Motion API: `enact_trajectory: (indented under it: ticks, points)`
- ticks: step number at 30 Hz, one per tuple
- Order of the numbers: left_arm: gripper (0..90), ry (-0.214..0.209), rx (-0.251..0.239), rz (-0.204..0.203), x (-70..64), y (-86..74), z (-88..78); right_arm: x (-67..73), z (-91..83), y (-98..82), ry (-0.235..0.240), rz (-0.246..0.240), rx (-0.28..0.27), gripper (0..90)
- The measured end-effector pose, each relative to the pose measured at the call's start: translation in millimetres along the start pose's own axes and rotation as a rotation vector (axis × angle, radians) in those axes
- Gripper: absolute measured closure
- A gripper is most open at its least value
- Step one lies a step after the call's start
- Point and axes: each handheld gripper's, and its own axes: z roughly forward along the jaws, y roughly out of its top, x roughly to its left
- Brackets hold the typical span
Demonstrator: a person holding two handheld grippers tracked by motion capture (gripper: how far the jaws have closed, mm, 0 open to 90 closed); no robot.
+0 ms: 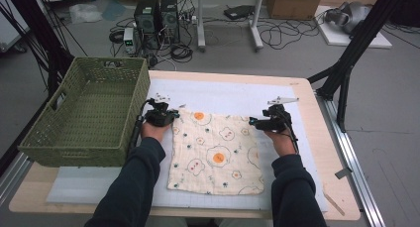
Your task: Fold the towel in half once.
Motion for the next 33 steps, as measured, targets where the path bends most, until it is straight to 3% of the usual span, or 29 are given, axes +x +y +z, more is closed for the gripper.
enact_trajectory:
  ticks: [6,10,13,15,17,21,26,27,30,33]
  points:
    - [86.9,-0.006,0.006,-0.001,0.8,-0.7,-0.5,0.5,21.5,2.5,0.016,0.020,0.044,47.7]
    - [86.7,-0.003,0.018,0.005,-0.3,-1.1,-0.6,6.1,34.2,4.2,-0.026,0.018,0.069,59.6]
    - [86.7,-0.002,0.019,0.010,-0.6,-1.1,-0.5,9.4,42.1,5.2,-0.029,0.001,0.093,64.7]
    - [86.7,-0.001,0.022,0.006,-0.5,-1.2,-0.6,12.0,43.4,5.6,-0.038,-0.009,0.092,75.1]
    - [86.9,0.005,0.025,0.006,-0.8,-1.4,-0.4,13.9,43.9,5.9,-0.013,-0.026,0.098,84.0]
    - [87.1,0.019,0.010,0.020,-2.2,0.4,-3.4,18.9,41.5,9.2,-0.061,-0.080,0.115,85.8]
    - [87.2,0.066,-0.117,0.048,-6.6,12.7,-17.1,14.7,25.6,17.9,-0.107,-0.056,-0.024,85.9]
    - [87.2,0.071,-0.157,0.034,-6.5,15.1,-21.1,13.9,24.2,19.4,-0.108,-0.070,-0.039,85.9]
    - [87.2,0.048,-0.194,0.022,-4.4,16.6,-27.0,15.9,17.8,25.6,-0.113,-0.082,-0.093,85.9]
    - [87.1,0.023,-0.189,0.023,-5.1,16.8,-33.2,19.0,13.3,26.6,-0.093,-0.092,-0.107,85.8]
